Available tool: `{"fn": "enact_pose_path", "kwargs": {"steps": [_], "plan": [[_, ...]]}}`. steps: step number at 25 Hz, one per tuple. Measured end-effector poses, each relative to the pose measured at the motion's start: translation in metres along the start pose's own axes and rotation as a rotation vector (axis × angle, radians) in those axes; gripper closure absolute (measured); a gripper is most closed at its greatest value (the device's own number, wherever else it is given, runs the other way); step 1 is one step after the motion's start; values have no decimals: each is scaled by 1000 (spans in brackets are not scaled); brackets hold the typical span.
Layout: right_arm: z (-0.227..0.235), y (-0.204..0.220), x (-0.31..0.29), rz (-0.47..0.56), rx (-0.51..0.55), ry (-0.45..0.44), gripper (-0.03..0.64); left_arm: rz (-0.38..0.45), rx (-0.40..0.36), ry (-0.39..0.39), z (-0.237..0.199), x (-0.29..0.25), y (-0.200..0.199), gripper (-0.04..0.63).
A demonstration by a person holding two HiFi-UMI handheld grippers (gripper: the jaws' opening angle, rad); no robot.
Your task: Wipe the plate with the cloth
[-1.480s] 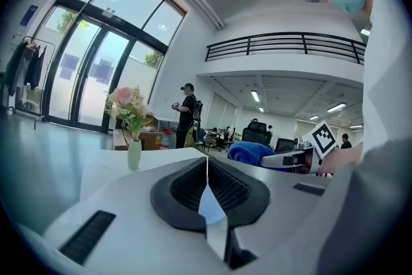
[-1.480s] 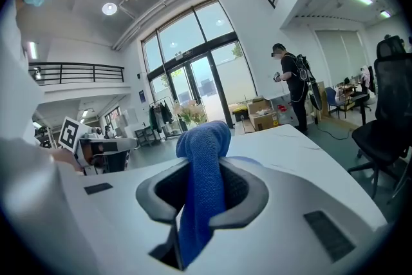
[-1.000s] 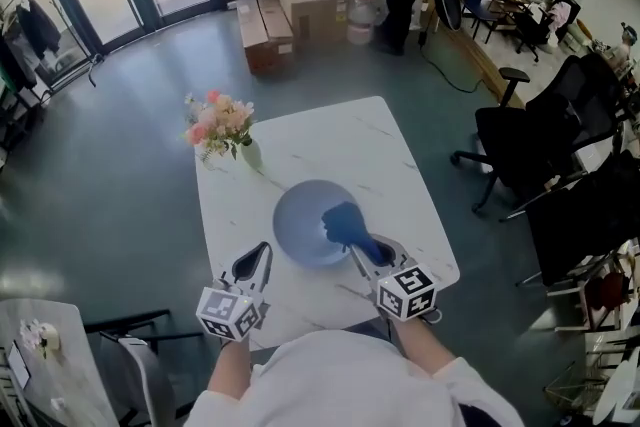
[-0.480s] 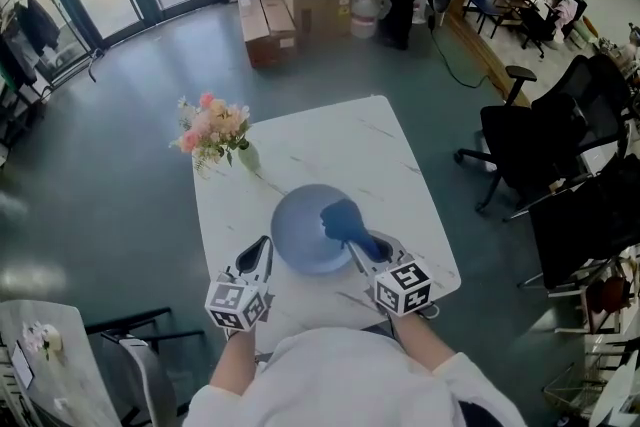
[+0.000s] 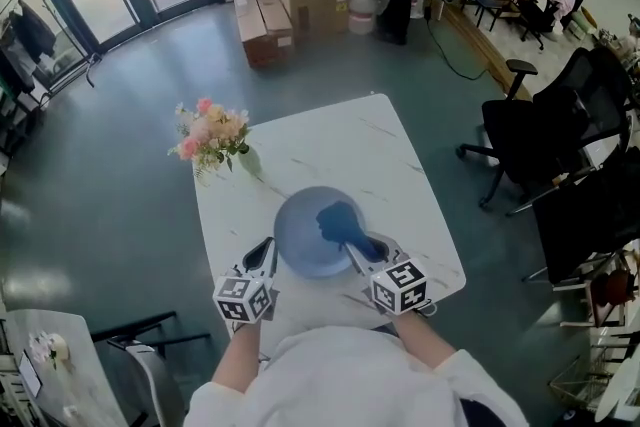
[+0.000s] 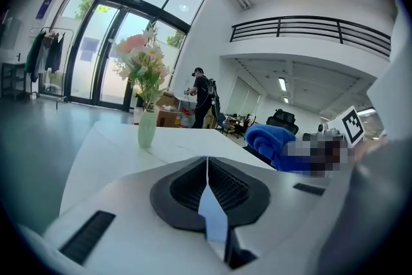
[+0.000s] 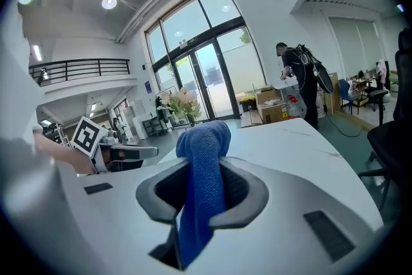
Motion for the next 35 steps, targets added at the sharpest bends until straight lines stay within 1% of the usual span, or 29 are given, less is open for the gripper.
{"fn": "enact_pose_path", "kwargs": {"steps": [5, 13, 18, 19, 20, 21, 25, 31, 35], "plan": [[2, 3, -1, -9, -6, 6, 523, -65, 124, -18, -13, -9, 17, 561], [5, 9, -2, -25, -9, 11, 523, -154, 267, -19, -35, -26, 44, 560], [6, 13, -2, -35, -12, 14, 523, -194, 377, -61, -47, -37, 63, 557], [6, 14, -2, -37, -13, 16, 523, -203, 402, -71, -49, -40, 68, 529], [6, 15, -2, -38, -13, 17, 523, -211, 427, -81, -50, -42, 73, 443], [6, 15, -1, -39, -15, 18, 523, -218, 448, -86, -49, -44, 75, 403], [9, 16, 2, -35, -21, 27, 523, -240, 478, -82, -46, -50, 82, 393], [9, 20, 4, -43, -31, 31, 523, -268, 511, -114, -54, -61, 91, 373], [9, 22, 4, -50, -32, 28, 523, -295, 506, -129, -56, -67, 99, 374]]}}
Point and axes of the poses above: the fingertips, and each gripper's own axes: x backward along the fingers, z to its right, y out of its underside, the point moved 3 cm from there along x, backward along the fingers
